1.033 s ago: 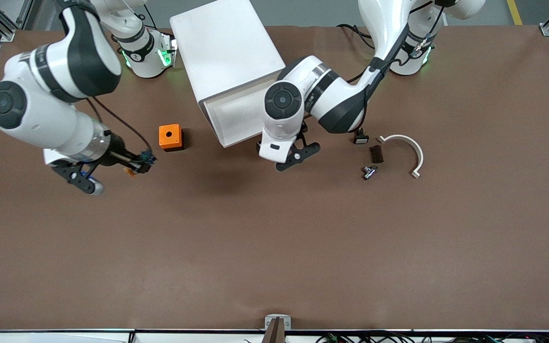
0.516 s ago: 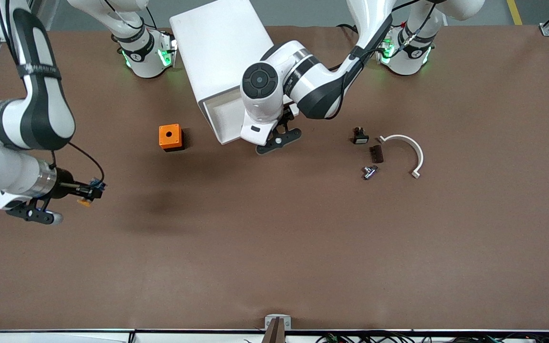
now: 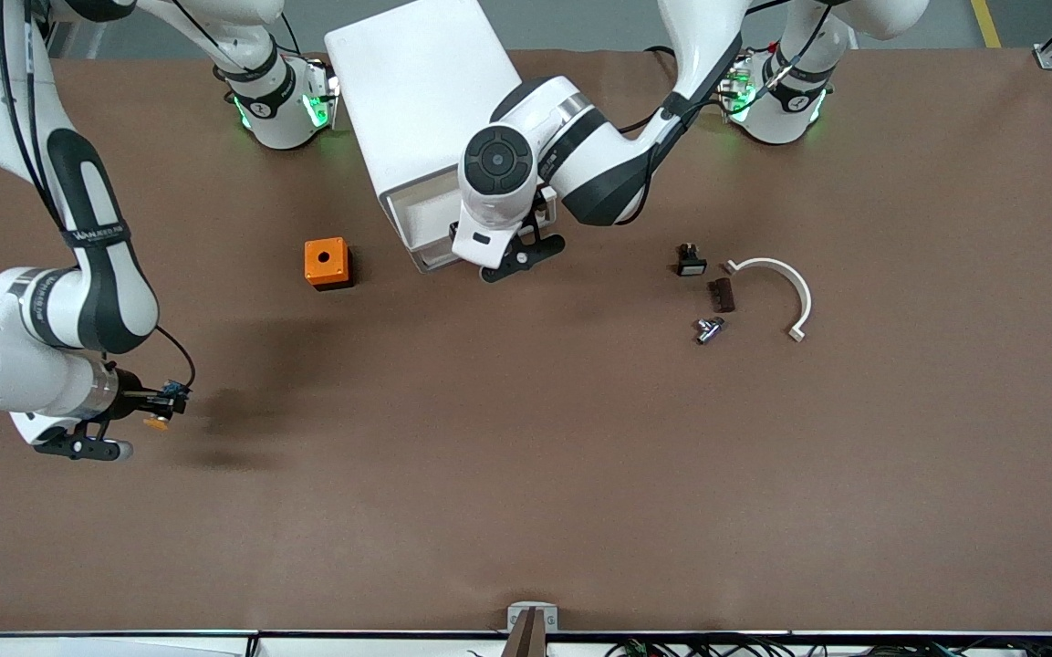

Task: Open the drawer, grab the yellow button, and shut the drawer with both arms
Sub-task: 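Carry the orange button away with the right gripper while the left gripper holds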

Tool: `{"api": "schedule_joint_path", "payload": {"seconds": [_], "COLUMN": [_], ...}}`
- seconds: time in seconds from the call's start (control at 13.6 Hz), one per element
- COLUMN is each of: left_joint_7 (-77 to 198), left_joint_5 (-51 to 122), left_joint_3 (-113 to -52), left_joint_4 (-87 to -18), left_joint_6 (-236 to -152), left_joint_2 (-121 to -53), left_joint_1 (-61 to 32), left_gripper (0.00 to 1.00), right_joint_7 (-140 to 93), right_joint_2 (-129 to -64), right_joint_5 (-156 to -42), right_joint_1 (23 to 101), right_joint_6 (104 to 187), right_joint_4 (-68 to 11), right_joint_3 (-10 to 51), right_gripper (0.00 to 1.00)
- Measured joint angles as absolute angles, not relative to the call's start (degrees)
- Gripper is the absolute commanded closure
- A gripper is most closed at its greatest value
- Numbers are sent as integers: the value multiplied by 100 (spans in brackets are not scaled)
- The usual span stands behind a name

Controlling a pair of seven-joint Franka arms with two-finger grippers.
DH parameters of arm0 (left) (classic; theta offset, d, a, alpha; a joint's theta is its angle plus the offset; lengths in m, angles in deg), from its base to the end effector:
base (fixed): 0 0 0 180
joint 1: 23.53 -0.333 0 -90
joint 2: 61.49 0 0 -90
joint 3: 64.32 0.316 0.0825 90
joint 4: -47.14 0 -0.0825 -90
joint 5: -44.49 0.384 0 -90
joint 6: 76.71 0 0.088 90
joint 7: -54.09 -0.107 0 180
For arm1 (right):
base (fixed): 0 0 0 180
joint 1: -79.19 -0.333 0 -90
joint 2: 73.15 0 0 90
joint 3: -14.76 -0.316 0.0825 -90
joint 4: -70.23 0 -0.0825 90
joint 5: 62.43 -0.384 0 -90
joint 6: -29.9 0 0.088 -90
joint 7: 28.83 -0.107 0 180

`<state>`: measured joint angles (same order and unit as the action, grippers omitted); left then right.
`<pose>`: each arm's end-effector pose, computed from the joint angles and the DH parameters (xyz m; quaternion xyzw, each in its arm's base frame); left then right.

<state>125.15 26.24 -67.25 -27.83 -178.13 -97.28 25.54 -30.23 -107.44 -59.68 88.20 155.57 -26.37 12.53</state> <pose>0.4225 -0.5725 0.3676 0.9601 0.2093 -0.1853 0.0096 0.6633 -0.0832 0.2443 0.9972 -0.0593 -0.0455 0.0056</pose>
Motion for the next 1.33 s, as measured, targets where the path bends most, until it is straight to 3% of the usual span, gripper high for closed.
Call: {"api": "schedule_joint_path", "payload": {"seconds": [0.3,0.59,0.89,0.96,1.33], "left_joint_7": [12514,12495,12494,12493,12438], "left_joint_5": [2074,1414,1057,963,818], "left_joint_3": [-6725,-6724,-6719,-6717,-6708], "left_joint_4": [-2811,-2829,-2829,-2830,-2840], "left_joint_6": [-17813,-17851,-17887,-17887,-17890], "left_joint_2": [-9794,-9922,-10017,-10023,-10053], "left_joint_1": [2644,2640,2625,2607,2568], "left_gripper": [0,0,1,1,0], "right_joint_7": [-2979,-2889,-2509,-2423,-2123], "right_joint_2": [-11103,-11246,-11327,-11326,-11248], "right_joint_5": [-5890,-5784,-5774,-5774,-5773], "right_joint_1": [8876,8878,8878,8878,8878], "right_joint_6": [15693,15779,15902,15902,15894], "right_joint_4": [-2622,-2618,-2562,-2492,-2296], "right_joint_3": [1253,1251,1249,1248,1228], "right_gripper": [91,75,9,1,0]}}
